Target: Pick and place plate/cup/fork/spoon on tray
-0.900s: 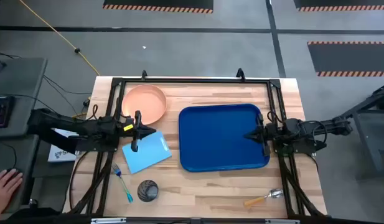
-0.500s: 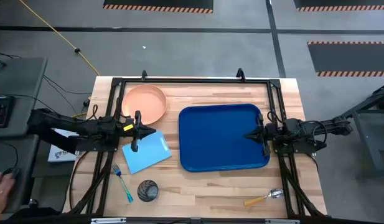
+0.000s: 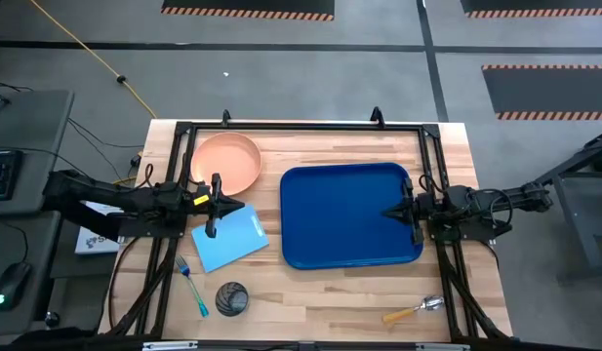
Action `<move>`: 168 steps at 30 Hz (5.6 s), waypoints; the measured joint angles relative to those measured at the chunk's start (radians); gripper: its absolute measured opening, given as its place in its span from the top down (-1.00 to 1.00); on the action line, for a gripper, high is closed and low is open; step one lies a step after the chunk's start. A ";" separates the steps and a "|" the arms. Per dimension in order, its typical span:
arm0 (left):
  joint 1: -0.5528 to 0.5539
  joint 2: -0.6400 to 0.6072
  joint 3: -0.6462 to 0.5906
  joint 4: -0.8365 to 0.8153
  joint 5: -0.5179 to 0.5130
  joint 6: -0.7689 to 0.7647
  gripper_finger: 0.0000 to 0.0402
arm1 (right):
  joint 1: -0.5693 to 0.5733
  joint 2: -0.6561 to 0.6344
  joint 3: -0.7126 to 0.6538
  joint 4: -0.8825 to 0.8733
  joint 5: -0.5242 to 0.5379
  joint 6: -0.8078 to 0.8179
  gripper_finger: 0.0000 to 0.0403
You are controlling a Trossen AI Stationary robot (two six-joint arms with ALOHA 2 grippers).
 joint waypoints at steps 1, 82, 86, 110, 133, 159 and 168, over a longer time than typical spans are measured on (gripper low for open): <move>0.000 0.000 0.000 0.000 0.000 0.000 1.00 | 0.000 0.000 0.000 0.000 0.000 0.000 1.00; 0.000 0.000 0.000 0.000 0.000 0.000 1.00 | 0.000 0.000 0.000 0.000 0.000 0.000 1.00; 0.000 0.000 0.000 0.000 0.000 0.000 1.00 | 0.000 0.000 0.000 0.000 0.000 -0.009 1.00; 0.000 0.000 0.000 0.000 0.000 0.000 1.00 | 0.000 0.441 0.151 0.764 0.143 -0.285 1.00; 0.000 0.000 0.000 0.000 0.000 0.000 1.00 | 0.323 1.227 1.139 -1.000 0.196 0.535 0.14; 0.000 0.000 0.000 0.000 0.000 0.000 1.00 | 0.855 1.575 1.016 -0.756 -0.077 1.310 0.02; 0.000 0.000 0.000 0.000 0.000 0.000 1.00 | 0.866 1.773 1.020 -0.735 -0.178 1.237 0.02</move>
